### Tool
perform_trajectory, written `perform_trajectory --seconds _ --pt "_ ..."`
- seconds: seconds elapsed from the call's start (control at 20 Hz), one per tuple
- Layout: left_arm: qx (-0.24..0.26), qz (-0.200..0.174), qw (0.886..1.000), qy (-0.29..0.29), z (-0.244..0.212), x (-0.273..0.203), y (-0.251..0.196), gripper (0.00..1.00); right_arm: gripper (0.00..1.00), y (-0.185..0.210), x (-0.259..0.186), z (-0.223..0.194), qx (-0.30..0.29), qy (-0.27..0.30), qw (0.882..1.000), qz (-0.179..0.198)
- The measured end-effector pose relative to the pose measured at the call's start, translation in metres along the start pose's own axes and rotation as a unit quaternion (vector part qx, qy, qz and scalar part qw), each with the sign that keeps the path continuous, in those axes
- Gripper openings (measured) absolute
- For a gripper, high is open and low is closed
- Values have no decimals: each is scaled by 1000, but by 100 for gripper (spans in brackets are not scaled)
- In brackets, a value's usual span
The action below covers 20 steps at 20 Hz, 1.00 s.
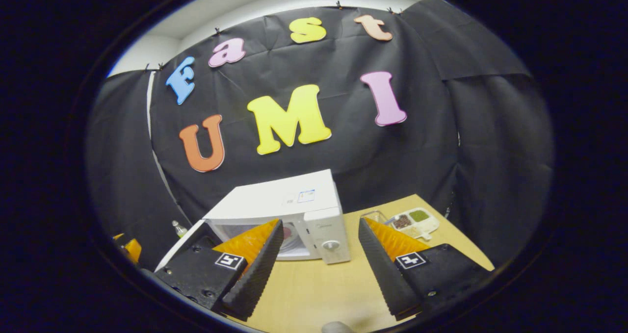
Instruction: Open the microwave oven with the left hand, put the food in, and close the microwave oven.
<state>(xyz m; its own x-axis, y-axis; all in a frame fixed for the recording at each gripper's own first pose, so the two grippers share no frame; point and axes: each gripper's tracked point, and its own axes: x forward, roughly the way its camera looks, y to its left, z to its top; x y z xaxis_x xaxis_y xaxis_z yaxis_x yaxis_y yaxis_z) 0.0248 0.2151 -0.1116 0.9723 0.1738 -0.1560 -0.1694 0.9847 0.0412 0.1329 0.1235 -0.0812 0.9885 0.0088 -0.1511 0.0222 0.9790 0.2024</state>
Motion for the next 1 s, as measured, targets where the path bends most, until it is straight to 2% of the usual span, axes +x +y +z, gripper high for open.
perform_trajectory --seconds 0.2,0.45,0.55,0.6,0.65,0.75,1.0 --pt "17 11 1000 4 -18 14 31 95 97 -32 -29 23 -25 -16 999 -32" --pt "15 39 998 42 -66 19 64 95 98 -50 -53 24 -43 0 997 -57" --pt "9 39 998 56 -82 19 70 91 98 -53 -61 27 -47 1 997 -66" --pt "4 35 997 63 -89 19 71 72 98 -53 -64 26 -43 3 997 -65" --pt "0 40 997 68 -95 23 74 49 98 -52 -65 25 -41 8 997 -64" --pt "-9 23 998 66 -109 23 70 2 98 -57 -70 26 -40 11 996 -73" --pt "-2 -2 996 90 -146 27 58 0 98 -64 -83 30 -30 13 996 -89"
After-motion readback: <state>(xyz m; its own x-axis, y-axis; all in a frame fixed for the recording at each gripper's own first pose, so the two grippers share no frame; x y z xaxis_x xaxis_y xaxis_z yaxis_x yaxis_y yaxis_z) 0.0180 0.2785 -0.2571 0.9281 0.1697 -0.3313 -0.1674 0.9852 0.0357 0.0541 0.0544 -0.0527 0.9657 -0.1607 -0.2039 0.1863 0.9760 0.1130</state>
